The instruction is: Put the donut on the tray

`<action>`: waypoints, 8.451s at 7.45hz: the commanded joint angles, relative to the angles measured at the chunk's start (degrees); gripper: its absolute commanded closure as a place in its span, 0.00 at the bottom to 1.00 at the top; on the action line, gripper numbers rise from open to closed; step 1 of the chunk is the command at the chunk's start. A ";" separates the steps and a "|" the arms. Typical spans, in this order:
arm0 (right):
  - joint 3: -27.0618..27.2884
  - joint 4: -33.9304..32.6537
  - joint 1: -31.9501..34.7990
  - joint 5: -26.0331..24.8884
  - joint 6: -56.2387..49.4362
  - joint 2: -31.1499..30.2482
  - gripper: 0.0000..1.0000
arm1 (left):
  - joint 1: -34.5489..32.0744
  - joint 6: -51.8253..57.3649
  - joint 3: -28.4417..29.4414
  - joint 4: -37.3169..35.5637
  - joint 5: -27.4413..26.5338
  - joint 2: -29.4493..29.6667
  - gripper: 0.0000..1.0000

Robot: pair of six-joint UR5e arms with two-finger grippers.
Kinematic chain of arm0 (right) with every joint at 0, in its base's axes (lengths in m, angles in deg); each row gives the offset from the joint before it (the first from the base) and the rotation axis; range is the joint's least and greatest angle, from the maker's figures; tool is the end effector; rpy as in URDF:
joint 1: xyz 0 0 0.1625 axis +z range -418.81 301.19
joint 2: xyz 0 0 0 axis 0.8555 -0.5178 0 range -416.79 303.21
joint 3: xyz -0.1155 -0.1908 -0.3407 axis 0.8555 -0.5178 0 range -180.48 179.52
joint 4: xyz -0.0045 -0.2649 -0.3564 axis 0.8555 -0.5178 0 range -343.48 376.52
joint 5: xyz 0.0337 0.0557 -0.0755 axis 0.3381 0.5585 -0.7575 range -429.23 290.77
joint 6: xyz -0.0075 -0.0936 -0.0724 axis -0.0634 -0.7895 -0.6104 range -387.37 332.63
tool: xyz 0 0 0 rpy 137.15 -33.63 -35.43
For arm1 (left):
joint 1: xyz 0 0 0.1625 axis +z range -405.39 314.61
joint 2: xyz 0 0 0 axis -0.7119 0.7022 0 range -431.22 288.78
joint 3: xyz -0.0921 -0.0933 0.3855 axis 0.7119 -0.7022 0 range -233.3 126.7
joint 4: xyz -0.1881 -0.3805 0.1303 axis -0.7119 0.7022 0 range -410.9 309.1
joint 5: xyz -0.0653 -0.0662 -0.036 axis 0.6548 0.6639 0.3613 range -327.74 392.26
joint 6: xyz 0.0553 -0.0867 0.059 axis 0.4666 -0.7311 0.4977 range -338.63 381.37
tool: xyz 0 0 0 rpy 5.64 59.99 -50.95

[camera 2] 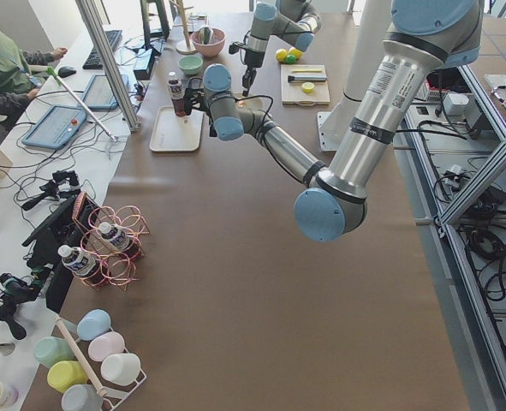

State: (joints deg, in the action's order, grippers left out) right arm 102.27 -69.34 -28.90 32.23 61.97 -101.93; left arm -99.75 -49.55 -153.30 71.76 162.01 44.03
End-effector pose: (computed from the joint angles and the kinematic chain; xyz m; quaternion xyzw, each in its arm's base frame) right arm -0.5205 -0.4261 0.0605 0.0520 -0.5152 0.1661 0.8392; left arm 0.3272 -0.5548 0.2282 0.0880 0.5897 -0.0554 0.8009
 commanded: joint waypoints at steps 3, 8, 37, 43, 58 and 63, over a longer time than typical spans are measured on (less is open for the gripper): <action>-3.61 -3.61 -4.60 -5.57 3.74 6.64 1.00 | -0.22 0.35 -6.86 0.21 1.30 -7.92 0.09; -4.31 -3.08 -4.43 -6.71 3.74 7.16 1.00 | 2.67 0.52 -9.16 0.30 0.95 -10.65 0.46; 4.21 -2.99 5.94 2.60 3.12 0.66 0.00 | 7.86 -30.85 43.04 11.36 -22.69 25.11 1.00; 4.65 -3.25 5.94 2.60 3.12 0.14 0.00 | 12.79 -29.98 43.14 11.46 -29.90 25.29 0.66; 4.13 -15.12 42.27 18.66 -71.46 -31.89 0.00 | -29.46 67.27 6.66 -38.26 -5.12 -3.01 0.02; 1.76 -14.68 61.21 22.47 -102.70 -50.72 0.00 | -37.14 80.15 8.49 -43.12 -5.64 -14.30 0.02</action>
State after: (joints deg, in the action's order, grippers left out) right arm 104.62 -84.12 28.84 54.86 -36.26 -146.67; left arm -136.68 29.81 -146.14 28.36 157.10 36.03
